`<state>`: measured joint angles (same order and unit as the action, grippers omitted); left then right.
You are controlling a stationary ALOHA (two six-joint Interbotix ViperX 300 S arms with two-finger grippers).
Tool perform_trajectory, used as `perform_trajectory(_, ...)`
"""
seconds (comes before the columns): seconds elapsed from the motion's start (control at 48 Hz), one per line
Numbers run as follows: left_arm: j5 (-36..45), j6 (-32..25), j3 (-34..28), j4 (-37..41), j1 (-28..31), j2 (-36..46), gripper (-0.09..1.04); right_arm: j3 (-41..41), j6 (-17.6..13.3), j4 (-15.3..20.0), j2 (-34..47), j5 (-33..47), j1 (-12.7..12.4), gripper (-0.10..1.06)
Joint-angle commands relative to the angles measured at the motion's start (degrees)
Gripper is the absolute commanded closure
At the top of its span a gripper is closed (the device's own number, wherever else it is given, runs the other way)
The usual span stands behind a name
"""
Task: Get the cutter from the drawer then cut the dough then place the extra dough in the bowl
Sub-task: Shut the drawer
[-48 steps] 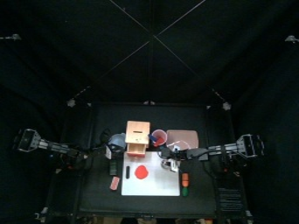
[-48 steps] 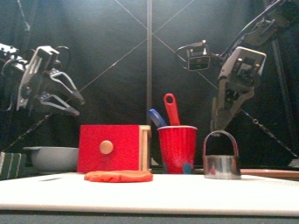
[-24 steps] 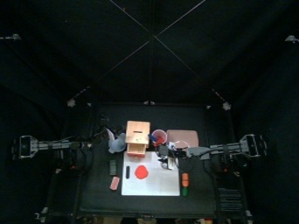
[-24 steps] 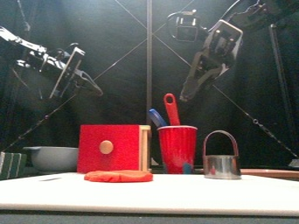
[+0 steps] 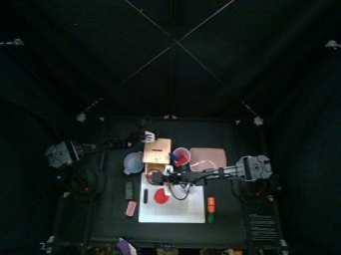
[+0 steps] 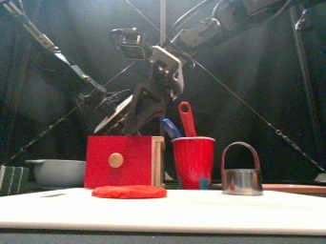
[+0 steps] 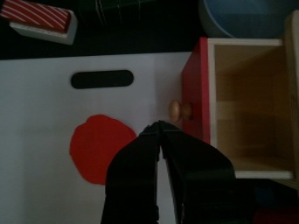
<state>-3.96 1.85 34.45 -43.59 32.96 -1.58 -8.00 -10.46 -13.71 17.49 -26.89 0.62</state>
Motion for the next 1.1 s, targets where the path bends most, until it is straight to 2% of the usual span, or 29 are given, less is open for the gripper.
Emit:
perform_trajectory(0.021, 0.97, -0.09, -1.32, 0.18, 0.7, 0.53, 0.69, 3.16, -0.26, -0.7, -0.26, -0.26, -0.35, 0.54)
perform_trajectory(0.25, 5.98, -0.18, -1.14, 0.26, 1.85, 0.0, 0.69, 4.75, -0.26, -1.49, 1.93, -1.93, -0.53, 0.54)
perform_trajectory(0.542, 10.02, -0.18, -1.05, 0.26, 2.02, -1.49, 0.69, 4.83, -0.09, -2.2, 2.02, -2.11, -5.54, 0.54)
perform_trajectory(0.896, 10.81, -0.18, -1.05, 0.26, 2.02, -1.49, 0.69, 5.8, -0.44, -3.43, 2.02, -2.81, -9.14, 0.54)
perform_trajectory(1.104, 10.81, -0.18, -0.97, 0.26, 2.02, -1.49, 0.69, 6.06, -0.44, -4.04, 2.02, -3.25, -10.37, 0.54)
